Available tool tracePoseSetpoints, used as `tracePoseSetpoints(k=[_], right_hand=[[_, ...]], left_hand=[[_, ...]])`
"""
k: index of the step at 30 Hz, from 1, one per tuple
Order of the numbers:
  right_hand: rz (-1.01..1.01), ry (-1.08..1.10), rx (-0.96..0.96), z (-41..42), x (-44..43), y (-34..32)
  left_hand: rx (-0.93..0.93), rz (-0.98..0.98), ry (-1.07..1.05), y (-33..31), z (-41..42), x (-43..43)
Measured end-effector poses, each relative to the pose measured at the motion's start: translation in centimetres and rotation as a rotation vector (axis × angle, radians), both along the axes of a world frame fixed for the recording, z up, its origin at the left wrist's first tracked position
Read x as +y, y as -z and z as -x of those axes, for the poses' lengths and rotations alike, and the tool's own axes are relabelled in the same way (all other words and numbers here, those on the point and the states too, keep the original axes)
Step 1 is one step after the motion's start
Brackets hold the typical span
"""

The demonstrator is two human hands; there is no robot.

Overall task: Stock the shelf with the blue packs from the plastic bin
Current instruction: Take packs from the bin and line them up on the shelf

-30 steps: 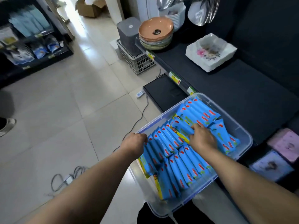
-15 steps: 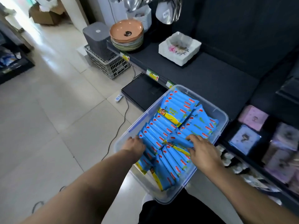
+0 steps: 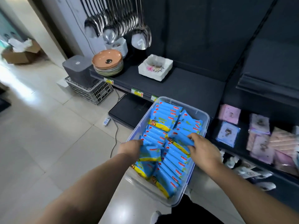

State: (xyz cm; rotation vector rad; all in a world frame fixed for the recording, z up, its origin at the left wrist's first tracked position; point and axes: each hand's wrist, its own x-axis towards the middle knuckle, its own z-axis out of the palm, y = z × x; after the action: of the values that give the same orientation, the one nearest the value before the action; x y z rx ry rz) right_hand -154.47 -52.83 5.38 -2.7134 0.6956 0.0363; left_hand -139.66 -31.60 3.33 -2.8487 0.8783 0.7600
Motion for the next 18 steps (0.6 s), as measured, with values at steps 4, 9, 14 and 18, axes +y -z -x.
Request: tracePoseSetpoints(k=[4, 9, 14, 18], right_hand=[[0.014, 0.133, -0.097, 2.5, -0.4, -1.9], [0.044, 0.311, -0.156, 5.8, -2.0, -4.4], [0.142, 0.452, -0.221, 10.2, -5.0, -7.6], [0.202, 0.554, -0.279, 14.5, -8.4, -10.2]], left_hand=[[0.041, 0.232, -0.104, -2.7, -0.9, -1.3], [0.035, 0.401, -0.043, -5.7, -0.3, -5.1], [0.015, 0.514, 0.107, -9.4, 2.8, -11.4], [-0.020, 0.637, 0.210, -12.4, 6.8, -17.3]])
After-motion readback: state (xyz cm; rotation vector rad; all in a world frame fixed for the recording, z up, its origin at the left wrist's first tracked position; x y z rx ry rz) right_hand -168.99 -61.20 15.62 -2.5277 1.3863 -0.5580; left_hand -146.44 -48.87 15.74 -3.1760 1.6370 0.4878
